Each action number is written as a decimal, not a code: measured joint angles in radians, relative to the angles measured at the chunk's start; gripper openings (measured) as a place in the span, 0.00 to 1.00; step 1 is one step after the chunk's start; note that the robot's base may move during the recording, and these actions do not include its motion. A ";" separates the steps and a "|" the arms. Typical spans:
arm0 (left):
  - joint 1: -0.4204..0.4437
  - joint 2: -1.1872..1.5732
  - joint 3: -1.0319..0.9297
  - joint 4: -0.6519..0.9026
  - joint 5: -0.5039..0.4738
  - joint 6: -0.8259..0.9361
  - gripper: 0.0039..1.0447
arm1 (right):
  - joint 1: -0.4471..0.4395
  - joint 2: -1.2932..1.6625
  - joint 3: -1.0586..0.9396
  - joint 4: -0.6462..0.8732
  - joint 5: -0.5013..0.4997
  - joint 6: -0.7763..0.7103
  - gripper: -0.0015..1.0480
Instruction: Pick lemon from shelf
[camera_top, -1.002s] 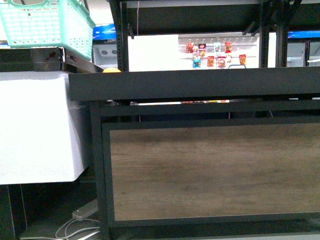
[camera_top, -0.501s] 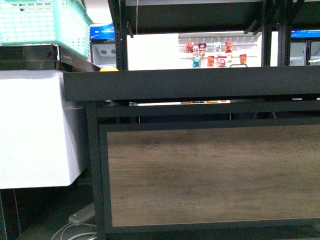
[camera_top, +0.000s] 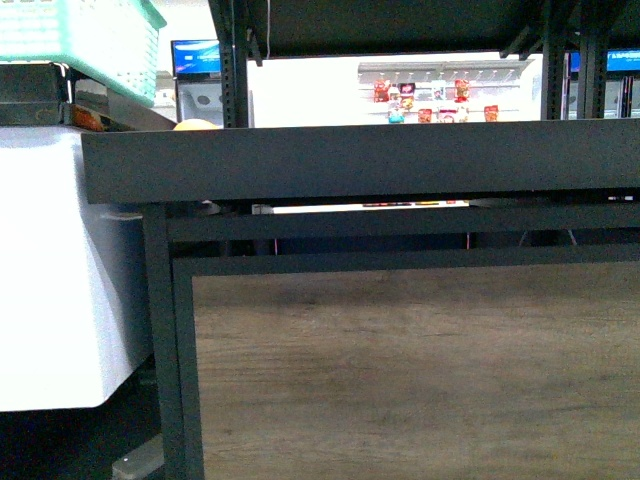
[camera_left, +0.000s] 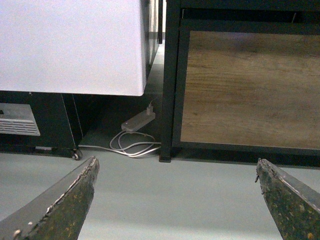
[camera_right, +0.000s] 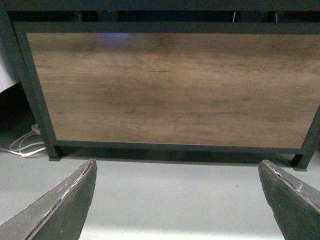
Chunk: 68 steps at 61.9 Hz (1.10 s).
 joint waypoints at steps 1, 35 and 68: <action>0.000 0.000 0.000 0.000 0.000 0.000 0.92 | 0.000 0.000 0.000 0.000 0.000 0.000 0.93; 0.000 0.000 0.000 0.000 0.000 0.000 0.92 | 0.000 0.000 0.000 0.000 0.000 0.000 0.93; 0.000 0.001 0.000 0.000 0.000 0.000 0.92 | 0.000 0.001 0.000 0.000 0.001 0.000 0.93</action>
